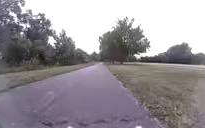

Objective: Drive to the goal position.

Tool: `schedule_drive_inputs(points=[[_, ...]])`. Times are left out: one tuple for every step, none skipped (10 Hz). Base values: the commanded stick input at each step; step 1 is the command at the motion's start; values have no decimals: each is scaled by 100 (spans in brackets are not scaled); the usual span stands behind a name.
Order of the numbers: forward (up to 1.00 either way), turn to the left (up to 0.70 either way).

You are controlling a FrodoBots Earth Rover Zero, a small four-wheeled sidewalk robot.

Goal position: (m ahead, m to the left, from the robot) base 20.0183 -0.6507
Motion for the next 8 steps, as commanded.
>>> schedule_drive_inputs(points=[[68, 0], [68, 0], [68, 0], [68, 0], [68, 0], [68, 0], [68, 0], [68, 0]])
